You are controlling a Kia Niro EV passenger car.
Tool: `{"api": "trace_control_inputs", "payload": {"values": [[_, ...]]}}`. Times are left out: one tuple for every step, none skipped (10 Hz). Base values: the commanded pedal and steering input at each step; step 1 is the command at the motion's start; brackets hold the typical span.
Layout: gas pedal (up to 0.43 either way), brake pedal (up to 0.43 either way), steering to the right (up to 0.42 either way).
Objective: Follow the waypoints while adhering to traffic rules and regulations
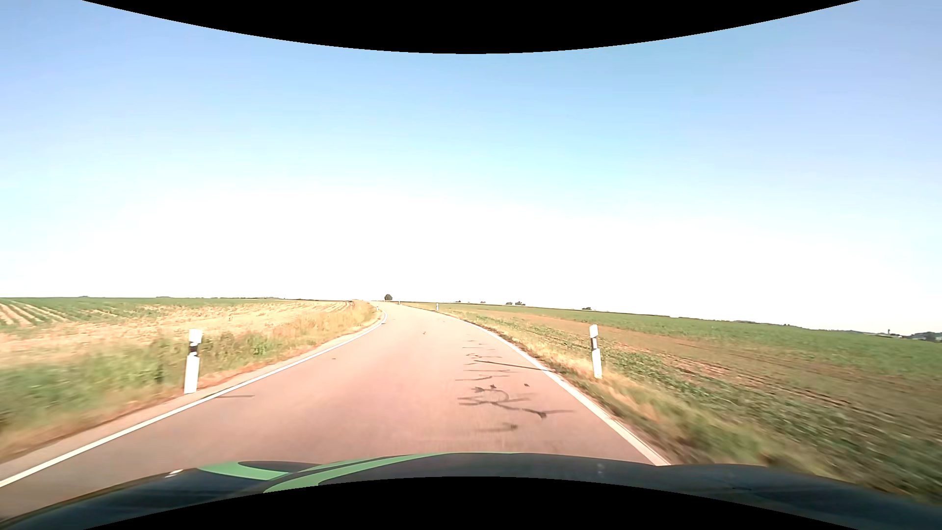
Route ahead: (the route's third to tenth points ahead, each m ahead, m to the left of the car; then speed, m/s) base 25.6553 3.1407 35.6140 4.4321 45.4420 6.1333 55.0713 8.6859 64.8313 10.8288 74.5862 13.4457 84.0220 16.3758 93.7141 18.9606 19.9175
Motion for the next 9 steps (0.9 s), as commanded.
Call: {"api": "trace_control_inputs", "payload": {"values": [[0.378, 0.0, -0.023], [0.378, 0.0, -0.024], [0.378, 0.0, -0.024], [0.378, 0.0, -0.025], [0.378, 0.0, -0.028], [0.378, 0.0, -0.029], [0.378, 0.0, -0.03], [0.378, 0.0, -0.031], [0.378, 0.0, -0.031]]}}
